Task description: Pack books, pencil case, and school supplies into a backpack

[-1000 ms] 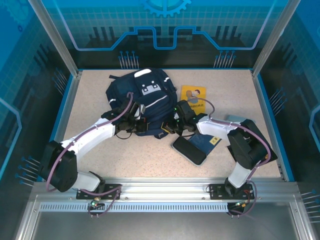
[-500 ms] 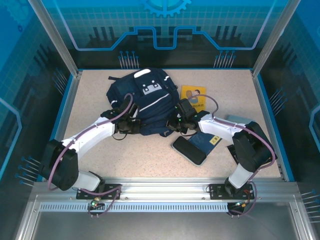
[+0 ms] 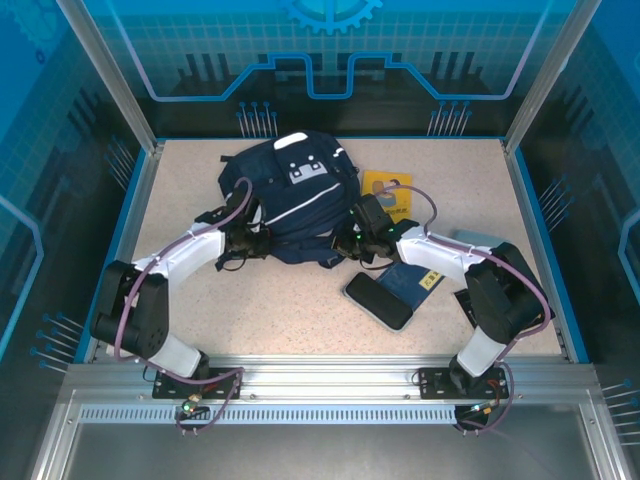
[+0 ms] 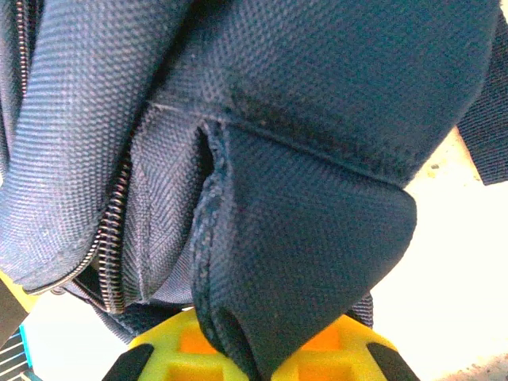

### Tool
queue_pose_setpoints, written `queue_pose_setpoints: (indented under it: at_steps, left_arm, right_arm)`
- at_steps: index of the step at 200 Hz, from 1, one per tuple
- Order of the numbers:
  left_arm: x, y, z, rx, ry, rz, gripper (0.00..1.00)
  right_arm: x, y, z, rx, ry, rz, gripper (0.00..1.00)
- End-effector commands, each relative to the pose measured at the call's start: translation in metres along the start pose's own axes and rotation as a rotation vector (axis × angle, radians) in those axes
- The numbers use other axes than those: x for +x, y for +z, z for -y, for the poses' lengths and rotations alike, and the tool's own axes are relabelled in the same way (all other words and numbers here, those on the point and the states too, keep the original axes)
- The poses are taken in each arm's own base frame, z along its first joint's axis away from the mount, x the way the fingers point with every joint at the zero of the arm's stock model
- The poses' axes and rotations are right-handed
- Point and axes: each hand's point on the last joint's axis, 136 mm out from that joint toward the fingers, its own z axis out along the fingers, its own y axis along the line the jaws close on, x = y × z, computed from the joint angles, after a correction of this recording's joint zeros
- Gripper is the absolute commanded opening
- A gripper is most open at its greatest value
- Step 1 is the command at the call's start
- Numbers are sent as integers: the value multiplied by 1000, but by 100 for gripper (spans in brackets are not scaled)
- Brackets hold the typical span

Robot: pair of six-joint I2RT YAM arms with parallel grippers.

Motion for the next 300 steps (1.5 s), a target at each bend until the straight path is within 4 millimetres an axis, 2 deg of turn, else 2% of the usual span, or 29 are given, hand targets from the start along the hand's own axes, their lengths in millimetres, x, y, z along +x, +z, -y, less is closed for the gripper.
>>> queue_pose_setpoints:
  at_steps: [1,32,46,68,91,105,124,153,189,213,230,247,300]
  left_arm:
    - [-26,-7,-37,-101,-33,90,0]
    - [-21,-23,20,234,41,128,0]
    - [-19,-30,38,322,47,147,0]
    - [-9,-32,54,359,82,150,0]
    - [2,-28,65,349,121,128,0]
    - [8,-24,69,346,143,119,0]
    - [15,-20,76,358,159,102,0]
    - [30,-15,91,390,200,75,0]
    - [41,0,85,349,175,50,0]
    - [47,8,78,328,138,38,8]
    - [51,13,78,345,114,43,21]
    - [55,19,78,372,93,55,28]
    - [53,29,77,401,98,120,30]
  right_arm:
    - [-9,-6,42,177,-12,30,0]
    - [-13,-11,10,16,-71,30,13]
    - [-17,-17,0,-14,-85,24,24]
    - [-25,-34,-5,-22,-83,65,50]
    - [-31,-53,-2,-25,-53,100,62]
    - [-33,-59,0,-26,-20,106,63]
    - [-29,-58,-5,-47,33,67,63]
    - [-22,-40,-15,-68,93,-14,56]
    - [-26,-17,-1,37,132,-24,46]
    - [-25,-7,6,92,143,-34,43]
    - [-24,-3,7,101,138,-39,43]
    - [-22,-1,7,102,137,-45,43]
    - [-23,-4,4,94,124,-42,43]
